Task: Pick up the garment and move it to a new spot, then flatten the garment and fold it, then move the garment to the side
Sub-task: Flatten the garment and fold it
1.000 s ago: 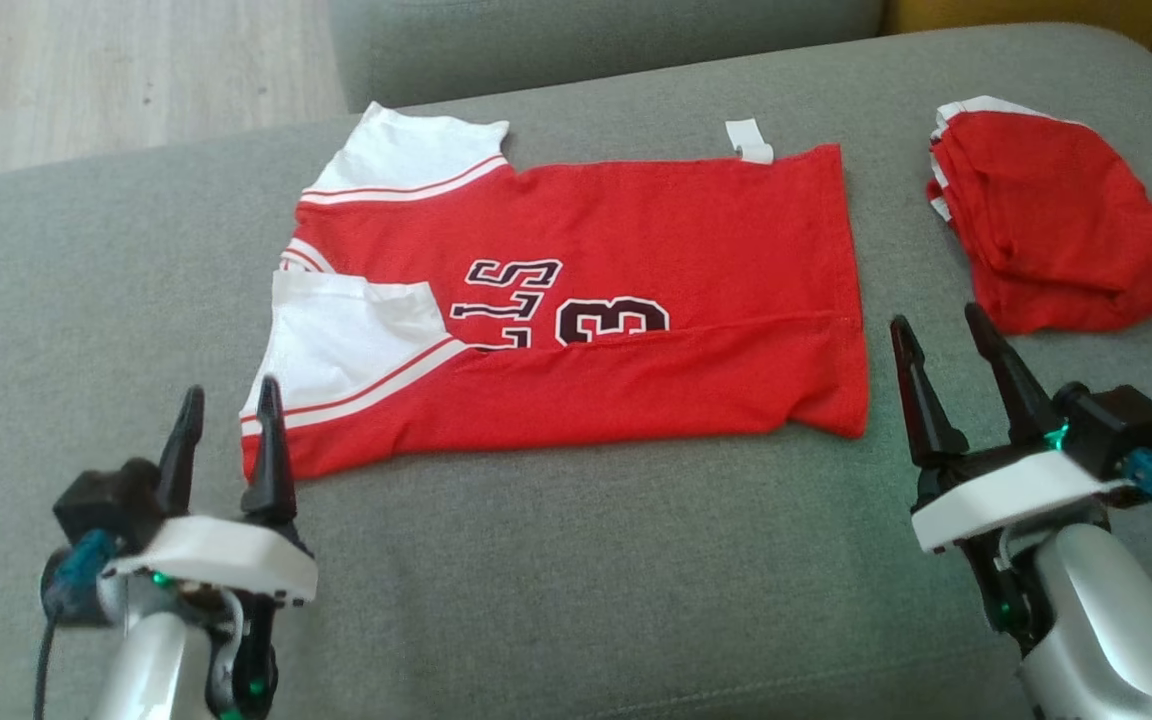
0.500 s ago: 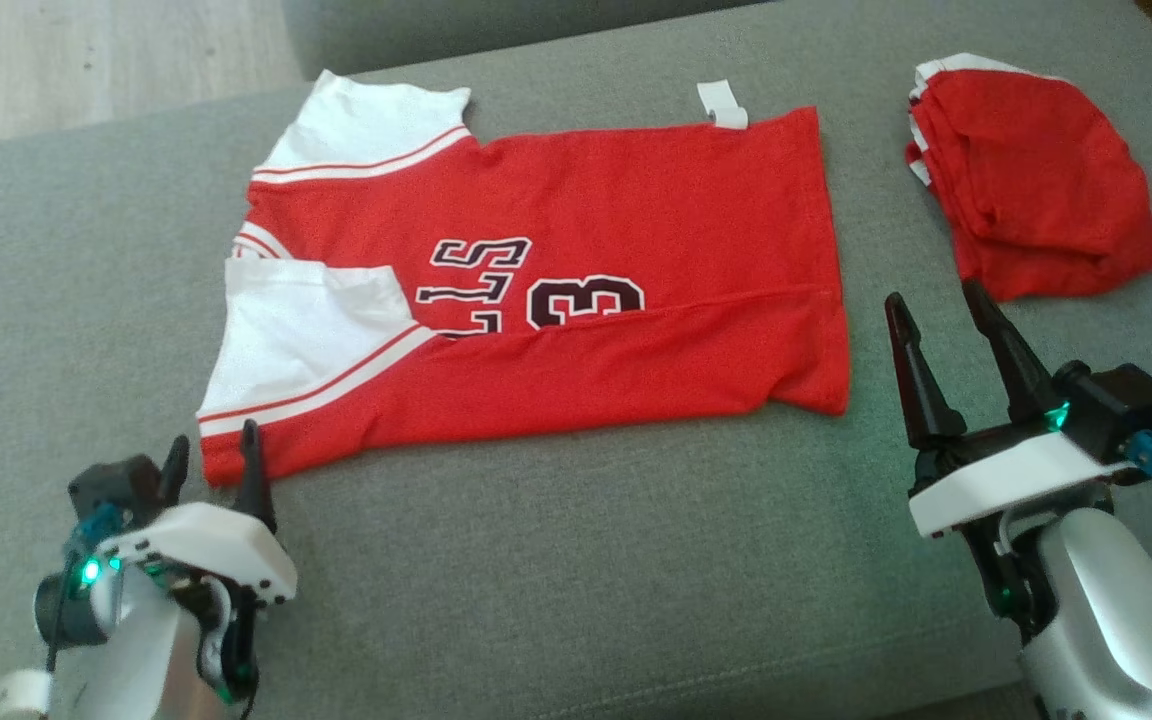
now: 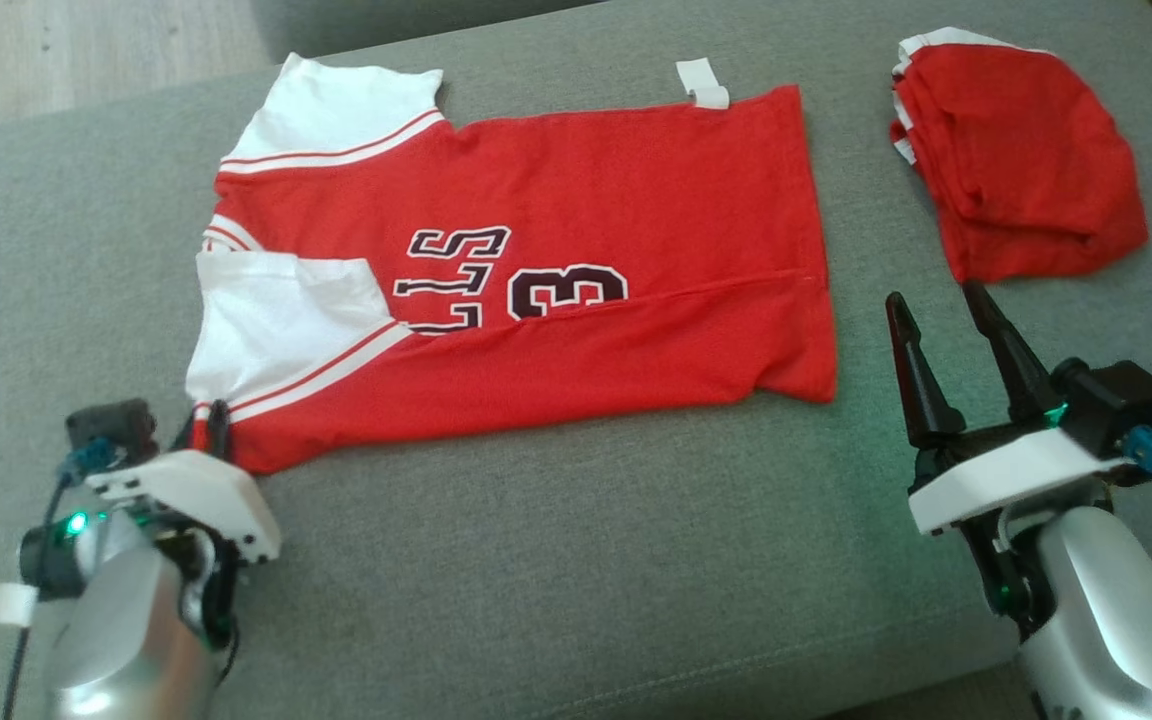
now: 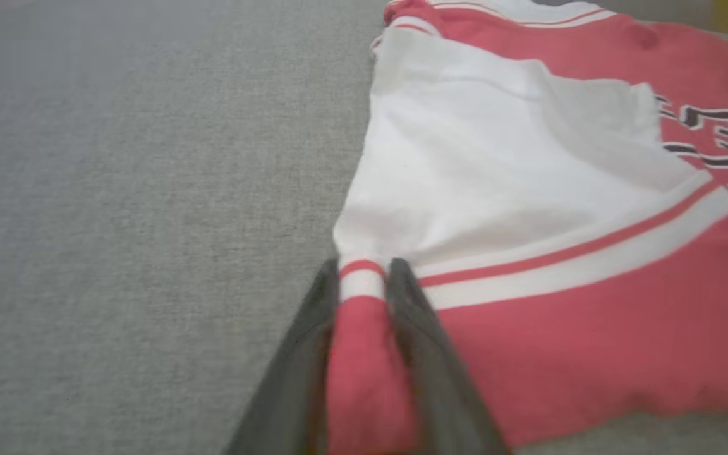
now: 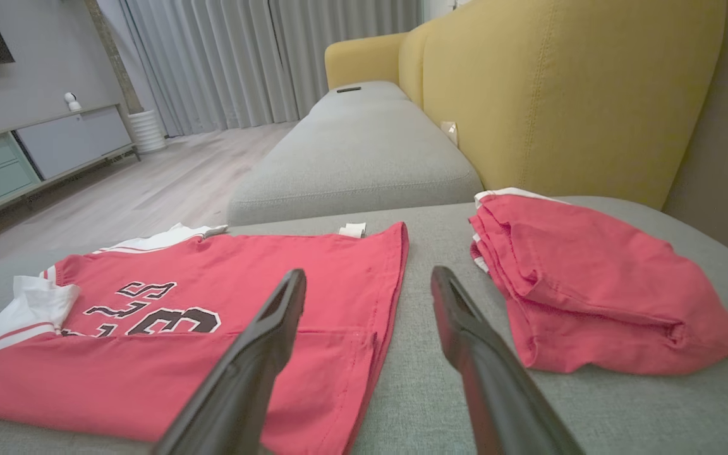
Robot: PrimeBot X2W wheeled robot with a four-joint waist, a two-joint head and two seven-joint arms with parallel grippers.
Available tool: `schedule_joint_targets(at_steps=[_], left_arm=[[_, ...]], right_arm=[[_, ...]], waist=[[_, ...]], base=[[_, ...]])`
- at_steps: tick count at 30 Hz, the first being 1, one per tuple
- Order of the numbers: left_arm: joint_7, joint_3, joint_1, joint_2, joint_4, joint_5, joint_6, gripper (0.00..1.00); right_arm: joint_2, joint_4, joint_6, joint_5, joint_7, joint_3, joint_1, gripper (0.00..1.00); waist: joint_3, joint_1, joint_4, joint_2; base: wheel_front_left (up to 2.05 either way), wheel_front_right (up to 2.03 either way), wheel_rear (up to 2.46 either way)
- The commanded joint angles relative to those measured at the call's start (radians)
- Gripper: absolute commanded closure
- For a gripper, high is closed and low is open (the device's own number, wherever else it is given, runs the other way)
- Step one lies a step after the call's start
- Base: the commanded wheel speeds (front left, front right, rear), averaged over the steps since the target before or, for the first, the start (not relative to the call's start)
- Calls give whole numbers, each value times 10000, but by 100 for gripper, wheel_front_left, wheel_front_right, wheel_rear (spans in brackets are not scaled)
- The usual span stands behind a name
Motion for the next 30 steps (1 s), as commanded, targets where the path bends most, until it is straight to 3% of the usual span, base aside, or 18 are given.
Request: schedule_joint_targets(at_steps=[1,7,17,25,30], left_arm=[[-26,177,-21,277,72,80,-12,100],[-1140,21,-278,160,-1023,189,-362,100],[-1277,-70,334,37,-3857,828,-552,100],[-1279,-117,566,-104,-4419,1106,-662,100],[-1279,-78,513,-155,-4368,1152,-706,100]], right_arm=[[-10,-253,-9,-89,40,79,-218,0],[301,259,-9,-379,766,-333,-265,0],[1215,1794,-9,-773,2057,-1364,-610,0],[1538,3359,-9,167,2588,-1828,-1433,0],[1546,4048,-9,548,2720,-1338,-1771,0]], waist=[[-3,0,60,0],[-80,0,476,0],[-161,0,941,0],[100,0,1114,0],[193,0,1183,0]], base=[[0,0,0],[0,0,0],[0,0,0],[0,0,0],[0,0,0]])
